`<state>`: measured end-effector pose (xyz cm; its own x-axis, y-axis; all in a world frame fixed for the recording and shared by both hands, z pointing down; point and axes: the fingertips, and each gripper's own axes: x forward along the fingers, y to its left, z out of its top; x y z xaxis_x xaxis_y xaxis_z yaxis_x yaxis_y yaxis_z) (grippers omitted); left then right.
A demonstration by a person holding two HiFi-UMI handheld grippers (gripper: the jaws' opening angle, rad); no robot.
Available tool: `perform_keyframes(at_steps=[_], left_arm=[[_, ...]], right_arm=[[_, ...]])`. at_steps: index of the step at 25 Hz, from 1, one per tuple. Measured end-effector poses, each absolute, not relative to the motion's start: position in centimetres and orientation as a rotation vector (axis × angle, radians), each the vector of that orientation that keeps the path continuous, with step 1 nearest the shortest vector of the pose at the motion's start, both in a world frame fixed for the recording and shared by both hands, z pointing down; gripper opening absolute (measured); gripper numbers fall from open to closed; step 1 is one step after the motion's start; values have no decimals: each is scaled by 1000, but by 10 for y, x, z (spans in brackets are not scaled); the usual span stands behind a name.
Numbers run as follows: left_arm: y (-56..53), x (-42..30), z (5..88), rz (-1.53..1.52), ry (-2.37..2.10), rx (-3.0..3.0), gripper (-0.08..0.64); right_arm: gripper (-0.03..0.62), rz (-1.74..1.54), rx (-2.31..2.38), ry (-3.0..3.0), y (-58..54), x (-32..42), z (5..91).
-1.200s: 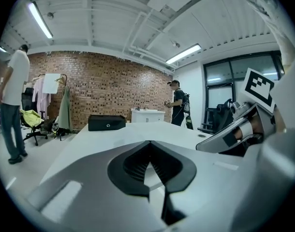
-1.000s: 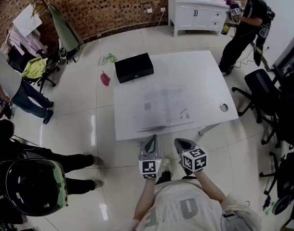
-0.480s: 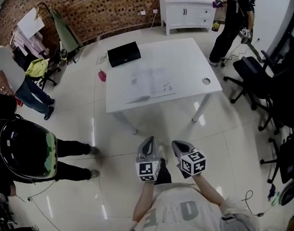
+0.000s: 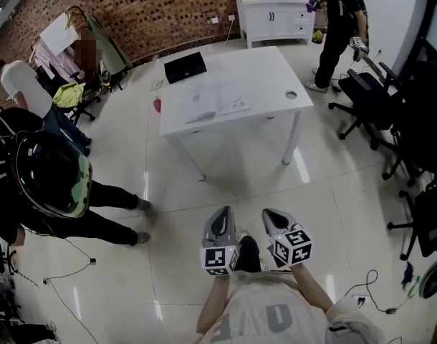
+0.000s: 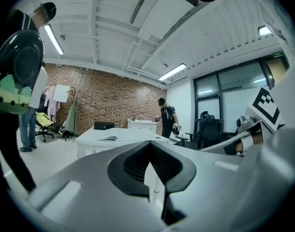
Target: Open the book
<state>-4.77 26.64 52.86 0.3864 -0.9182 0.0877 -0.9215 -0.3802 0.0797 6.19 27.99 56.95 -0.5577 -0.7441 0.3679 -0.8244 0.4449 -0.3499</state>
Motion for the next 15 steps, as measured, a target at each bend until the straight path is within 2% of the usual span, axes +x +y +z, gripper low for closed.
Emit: perform_keyframes(at_steps=[15], left_arm=[[315,-56,514,28,-1722,2526,20]], right_arm=[[2,672,1415,-2599,327,58,539]])
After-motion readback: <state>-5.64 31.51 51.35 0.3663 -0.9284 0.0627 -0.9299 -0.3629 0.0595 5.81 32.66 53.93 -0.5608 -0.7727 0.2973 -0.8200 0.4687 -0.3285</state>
